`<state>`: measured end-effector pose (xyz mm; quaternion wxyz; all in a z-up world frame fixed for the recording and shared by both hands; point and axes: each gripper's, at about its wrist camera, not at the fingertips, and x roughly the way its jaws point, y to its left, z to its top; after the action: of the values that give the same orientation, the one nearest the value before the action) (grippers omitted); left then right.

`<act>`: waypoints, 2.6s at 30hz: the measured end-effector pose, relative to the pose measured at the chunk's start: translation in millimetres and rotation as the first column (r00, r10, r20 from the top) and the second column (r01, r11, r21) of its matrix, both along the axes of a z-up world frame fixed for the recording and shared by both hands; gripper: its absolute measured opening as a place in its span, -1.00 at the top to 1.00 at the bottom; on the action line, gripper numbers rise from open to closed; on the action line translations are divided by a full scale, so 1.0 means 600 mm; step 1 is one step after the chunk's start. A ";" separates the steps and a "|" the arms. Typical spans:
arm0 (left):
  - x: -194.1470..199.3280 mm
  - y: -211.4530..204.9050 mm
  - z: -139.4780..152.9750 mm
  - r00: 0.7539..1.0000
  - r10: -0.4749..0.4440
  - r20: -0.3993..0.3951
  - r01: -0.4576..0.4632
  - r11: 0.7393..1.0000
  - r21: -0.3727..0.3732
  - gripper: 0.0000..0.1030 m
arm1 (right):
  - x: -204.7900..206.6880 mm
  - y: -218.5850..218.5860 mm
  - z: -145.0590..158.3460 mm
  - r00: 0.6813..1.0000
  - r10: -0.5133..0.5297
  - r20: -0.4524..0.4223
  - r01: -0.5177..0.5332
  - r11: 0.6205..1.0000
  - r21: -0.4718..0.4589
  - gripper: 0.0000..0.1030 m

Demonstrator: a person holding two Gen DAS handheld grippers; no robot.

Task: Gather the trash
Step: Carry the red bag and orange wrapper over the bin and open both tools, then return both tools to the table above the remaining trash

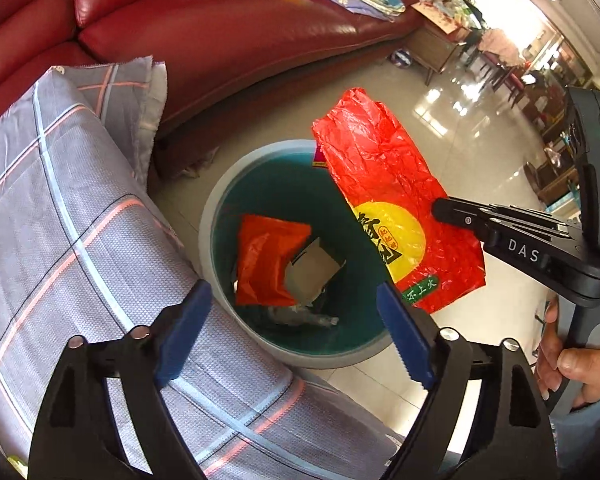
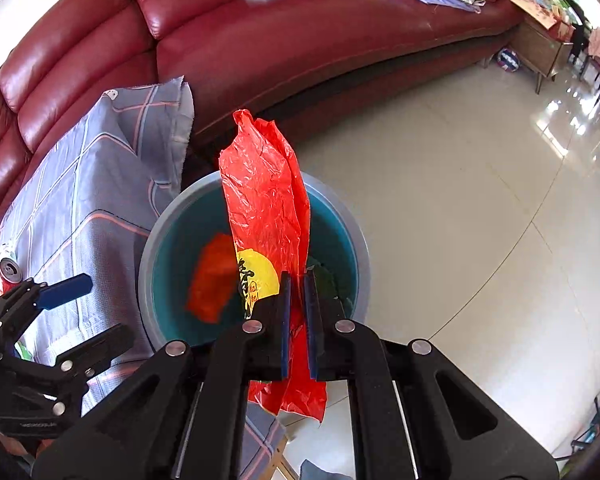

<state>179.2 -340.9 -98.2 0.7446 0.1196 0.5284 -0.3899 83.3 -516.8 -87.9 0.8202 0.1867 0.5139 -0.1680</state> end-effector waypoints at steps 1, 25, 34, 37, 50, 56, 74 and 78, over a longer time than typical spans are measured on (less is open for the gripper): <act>0.001 0.006 0.002 1.000 0.008 -0.002 -0.008 1.000 -0.005 -0.81 | 0.000 0.001 0.000 1.000 0.000 0.001 0.000 1.000 0.000 0.88; -0.013 0.084 0.040 0.994 0.105 -0.021 -0.106 0.993 -0.050 -0.92 | 0.029 0.042 0.009 0.999 0.026 -0.032 -0.027 1.000 -0.017 -0.75; -0.014 0.118 0.039 0.992 0.125 -0.023 -0.126 0.990 -0.070 -0.92 | 0.030 0.073 0.017 0.997 0.046 -0.066 -0.048 0.998 -0.039 -0.76; -0.017 0.135 0.041 0.991 0.135 -0.022 -0.137 0.988 -0.077 -0.92 | 0.031 0.088 0.023 0.996 0.057 -0.065 -0.060 0.997 -0.049 -0.76; -0.032 0.199 0.061 0.984 0.180 -0.013 -0.180 0.978 -0.110 -0.92 | 0.021 0.146 0.052 0.994 0.092 -0.059 -0.096 0.993 -0.067 -0.77; -0.047 0.236 0.077 0.978 0.209 0.004 -0.207 0.970 -0.129 -0.92 | 0.016 0.180 0.069 0.991 0.121 -0.052 -0.124 0.990 -0.067 -0.77; -0.068 0.472 0.099 0.912 0.405 0.073 -0.399 0.913 -0.082 -0.92 | 0.044 0.388 0.082 0.942 0.331 -0.058 -0.334 0.942 -0.042 -0.77; -0.070 0.551 0.093 0.878 0.470 0.090 -0.468 0.882 -0.048 -0.92 | 0.056 0.450 0.072 0.915 0.398 -0.063 -0.399 0.917 -0.014 -0.77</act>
<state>137.2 -10.1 -42.6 0.8435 -0.0019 0.4994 -0.1981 117.1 -246.5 -44.6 0.8242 0.0623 0.5628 -0.0095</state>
